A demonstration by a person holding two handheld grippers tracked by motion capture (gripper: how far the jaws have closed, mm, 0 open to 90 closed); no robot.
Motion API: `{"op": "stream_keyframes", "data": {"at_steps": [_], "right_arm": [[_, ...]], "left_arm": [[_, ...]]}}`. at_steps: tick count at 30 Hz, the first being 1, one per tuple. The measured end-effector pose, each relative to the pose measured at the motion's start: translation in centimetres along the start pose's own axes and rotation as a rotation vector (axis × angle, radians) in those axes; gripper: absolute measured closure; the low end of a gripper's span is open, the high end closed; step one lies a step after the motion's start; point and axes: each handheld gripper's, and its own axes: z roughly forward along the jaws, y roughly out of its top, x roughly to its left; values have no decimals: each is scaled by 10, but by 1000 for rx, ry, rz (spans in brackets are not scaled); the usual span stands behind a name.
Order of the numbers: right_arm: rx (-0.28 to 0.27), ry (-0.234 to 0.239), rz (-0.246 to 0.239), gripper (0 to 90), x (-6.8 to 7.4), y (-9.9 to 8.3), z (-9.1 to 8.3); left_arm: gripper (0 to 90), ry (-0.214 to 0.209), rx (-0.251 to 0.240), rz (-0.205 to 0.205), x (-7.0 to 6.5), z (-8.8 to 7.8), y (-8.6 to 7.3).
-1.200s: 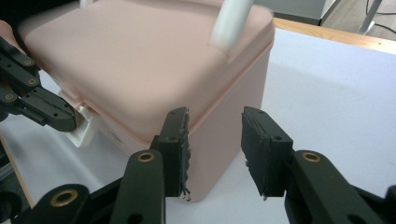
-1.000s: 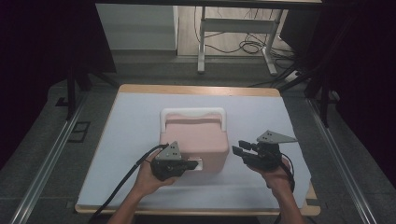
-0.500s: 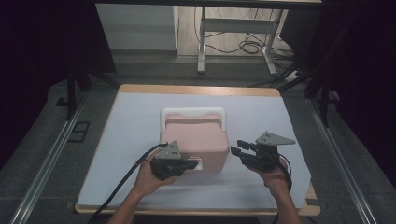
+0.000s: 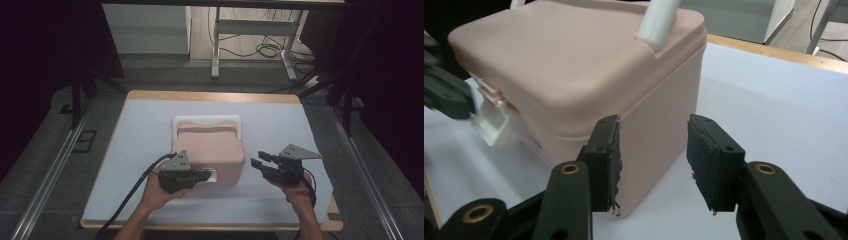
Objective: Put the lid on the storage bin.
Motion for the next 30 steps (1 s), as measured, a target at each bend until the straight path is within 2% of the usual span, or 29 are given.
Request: {"op": "stream_keyframes", "data": {"at_steps": [5,10,14,18,21,24,30], "right_arm": [[6,-1,4,563,-4,-3,1],[9,-4,4,561,-7,-5,0],[16,-2,3,559,-9,-6,0],[23,1,1,556,-11,-6,0],[21,6,-2,553,-12,-7,1],[31,7,-4,549,-15,-8,1],[45,0,2,543,-22,-13,2]], "left_arm": [[858,24,-19,4,-2,-16,1],[818,57,-49,-2,-6,-37,-7],[767,105,-62,-40,-4,-55,-18],[745,156,-102,-80,1,-74,-30],[721,210,-105,-109,8,-87,-40],[695,236,-116,-148,18,-98,-49],[618,303,-105,-196,37,-106,-67]]}}
